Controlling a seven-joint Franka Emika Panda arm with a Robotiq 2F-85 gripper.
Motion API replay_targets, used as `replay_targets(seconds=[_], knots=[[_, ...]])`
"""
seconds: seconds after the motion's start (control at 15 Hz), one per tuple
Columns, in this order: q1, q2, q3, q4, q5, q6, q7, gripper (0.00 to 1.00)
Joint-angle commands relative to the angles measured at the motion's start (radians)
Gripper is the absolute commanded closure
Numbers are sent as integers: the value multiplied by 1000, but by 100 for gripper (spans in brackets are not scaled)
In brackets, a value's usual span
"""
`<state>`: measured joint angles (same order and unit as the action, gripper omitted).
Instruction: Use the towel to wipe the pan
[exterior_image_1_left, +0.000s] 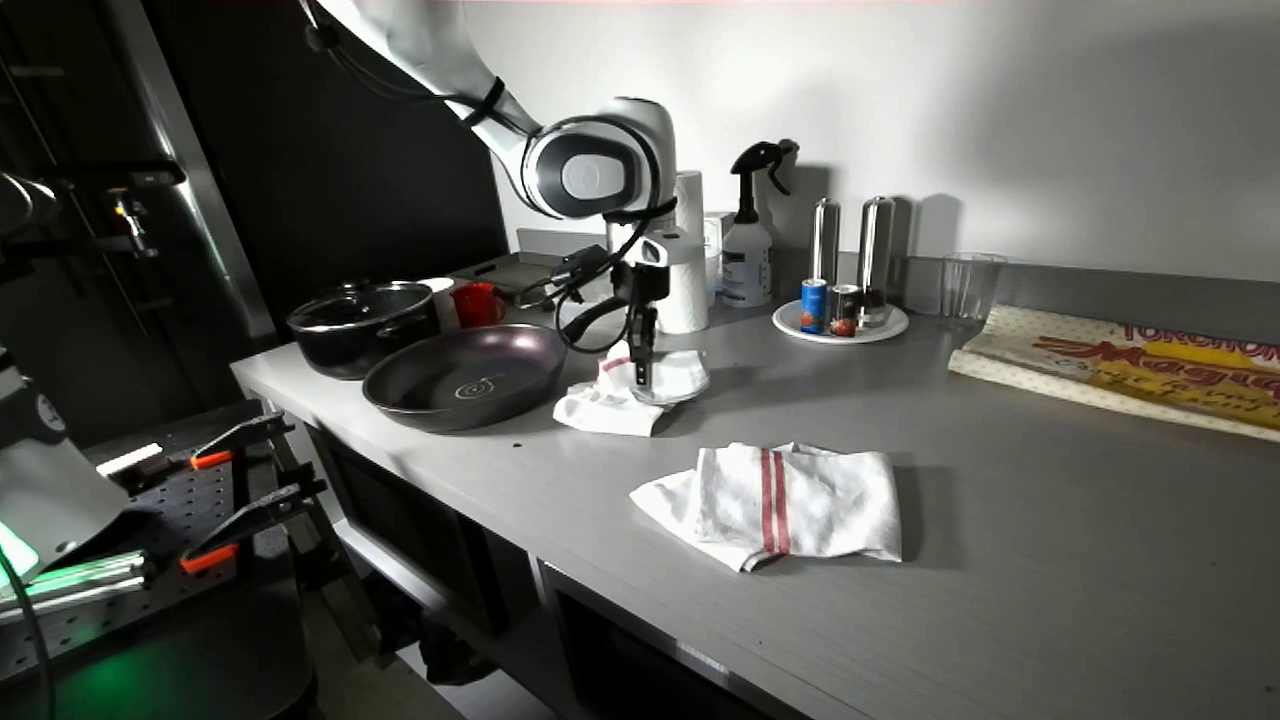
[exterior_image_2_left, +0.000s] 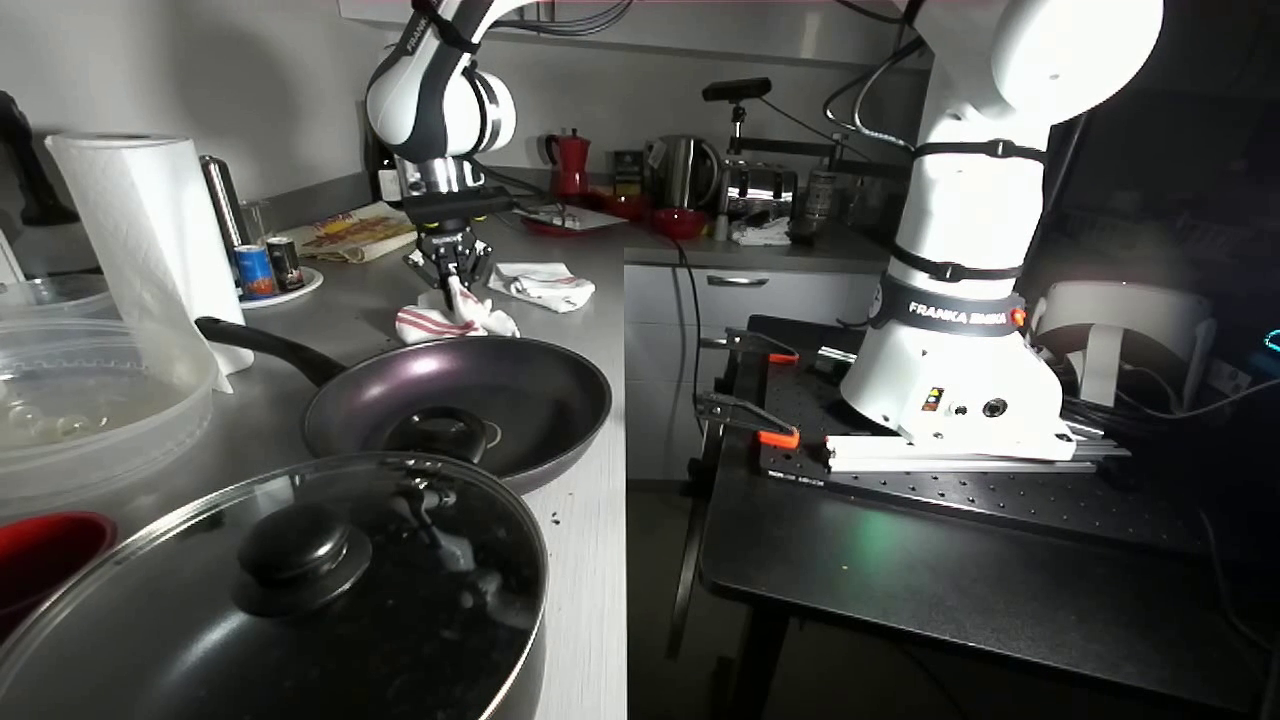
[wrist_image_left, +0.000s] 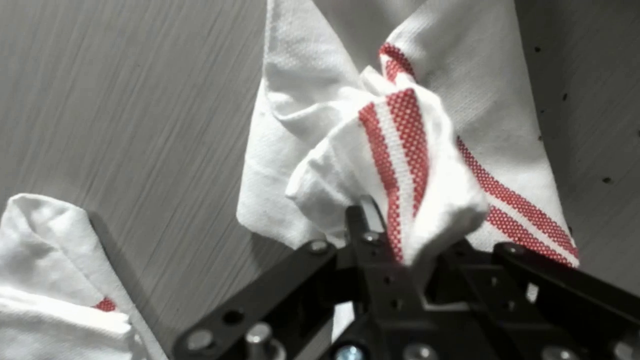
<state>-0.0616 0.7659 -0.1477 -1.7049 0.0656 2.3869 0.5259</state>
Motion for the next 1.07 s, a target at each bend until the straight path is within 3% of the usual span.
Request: replay_targets(seconds=[0.0,0.47,0.87,0.93,1.0], knots=[[18,5,-11,26,34,-30,13,54],[33,-58,-13,-36,32,13,9,4],[60,-257,-38,-254,7,145,8,0],[42,-150,-25,-128,18,95,-2,0],[44,-184,-29,-162,16,108,-2,0]])
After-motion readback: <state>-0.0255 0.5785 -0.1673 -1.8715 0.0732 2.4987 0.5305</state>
